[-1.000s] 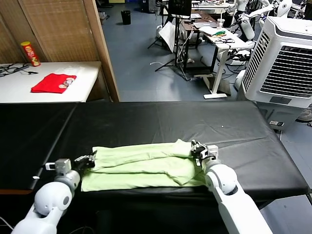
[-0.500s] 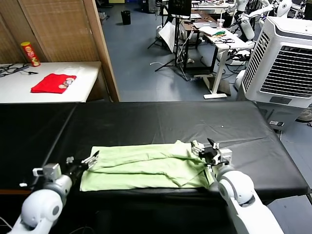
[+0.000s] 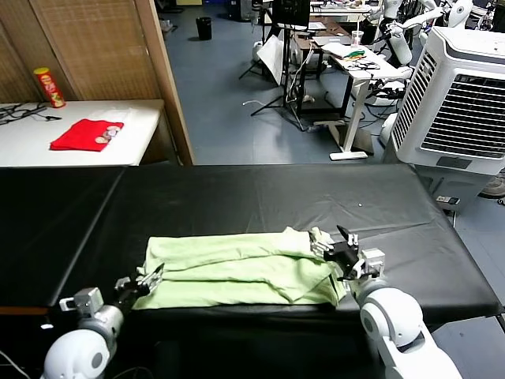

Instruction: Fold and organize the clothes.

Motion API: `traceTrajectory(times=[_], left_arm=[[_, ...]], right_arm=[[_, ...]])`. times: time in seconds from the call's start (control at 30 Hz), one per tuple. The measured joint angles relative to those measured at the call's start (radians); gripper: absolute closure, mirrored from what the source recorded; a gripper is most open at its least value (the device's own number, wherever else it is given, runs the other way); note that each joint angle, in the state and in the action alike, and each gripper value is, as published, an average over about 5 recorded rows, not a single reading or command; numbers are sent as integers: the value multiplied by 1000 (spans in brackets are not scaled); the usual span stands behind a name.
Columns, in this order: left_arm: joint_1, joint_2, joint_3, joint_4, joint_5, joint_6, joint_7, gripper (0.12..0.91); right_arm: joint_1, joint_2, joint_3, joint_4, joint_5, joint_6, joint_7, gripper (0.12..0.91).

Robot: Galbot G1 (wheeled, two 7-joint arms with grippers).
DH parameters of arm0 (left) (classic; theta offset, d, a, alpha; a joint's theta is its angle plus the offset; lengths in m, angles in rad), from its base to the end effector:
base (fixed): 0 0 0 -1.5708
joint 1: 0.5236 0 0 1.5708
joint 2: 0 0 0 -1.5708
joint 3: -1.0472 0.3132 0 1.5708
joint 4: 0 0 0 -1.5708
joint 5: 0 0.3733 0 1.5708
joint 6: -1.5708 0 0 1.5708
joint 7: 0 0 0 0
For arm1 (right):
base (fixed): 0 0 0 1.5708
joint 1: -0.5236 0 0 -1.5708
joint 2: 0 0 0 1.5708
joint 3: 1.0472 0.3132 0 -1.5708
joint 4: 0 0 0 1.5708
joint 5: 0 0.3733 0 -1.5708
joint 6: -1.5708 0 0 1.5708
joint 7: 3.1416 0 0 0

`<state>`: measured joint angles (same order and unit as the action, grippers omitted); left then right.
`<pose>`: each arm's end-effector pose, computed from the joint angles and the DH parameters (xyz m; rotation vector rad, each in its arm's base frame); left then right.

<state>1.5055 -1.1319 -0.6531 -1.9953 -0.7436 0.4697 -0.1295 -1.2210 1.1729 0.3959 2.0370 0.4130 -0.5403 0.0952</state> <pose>0.2469 0.1075 -0.2619 -0.0090 -2.6104 0.3210 0.2997 -0.0172 -0.2054 0.2936 -2.7978 0.0372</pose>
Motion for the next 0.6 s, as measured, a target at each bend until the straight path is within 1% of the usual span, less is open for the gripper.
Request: traceTrajectory(times=[0.03,0.1,0.17,0.23,0.27,0.3,0.4,0.53,0.6], left_arm=[[0,-4,-1,4,-4,-1,0,537],[-1,-10,-2,11,-14,-2,-1,637],[-2,-14,-3,16,-23,-1,-1,766],[-2,-16,-3,16,-24,-1,-1,852],[-2,-16,-3,16,-20,-1,0,872],[-2,-16,-3,14,-10,-3,2,876],[2,-8,-6,6,45,-20,11,865],[15,18,-25,-7,184,-68,22,871],[25,41,-44,-5,267,-96,20,871]], right_arm=[[-2,0,0,2,-1,0,-2,227],[-6,1,1,6,-3,1,-5,227],[-9,1,2,9,-6,1,-8,227],[-12,2,4,12,-10,1,-9,227],[-14,3,5,13,-13,2,-10,227],[-16,4,6,15,-17,2,-10,227],[-22,7,12,22,-26,4,-11,227],[-32,12,23,32,-28,6,-11,227],[-37,17,29,36,-28,8,-11,227]])
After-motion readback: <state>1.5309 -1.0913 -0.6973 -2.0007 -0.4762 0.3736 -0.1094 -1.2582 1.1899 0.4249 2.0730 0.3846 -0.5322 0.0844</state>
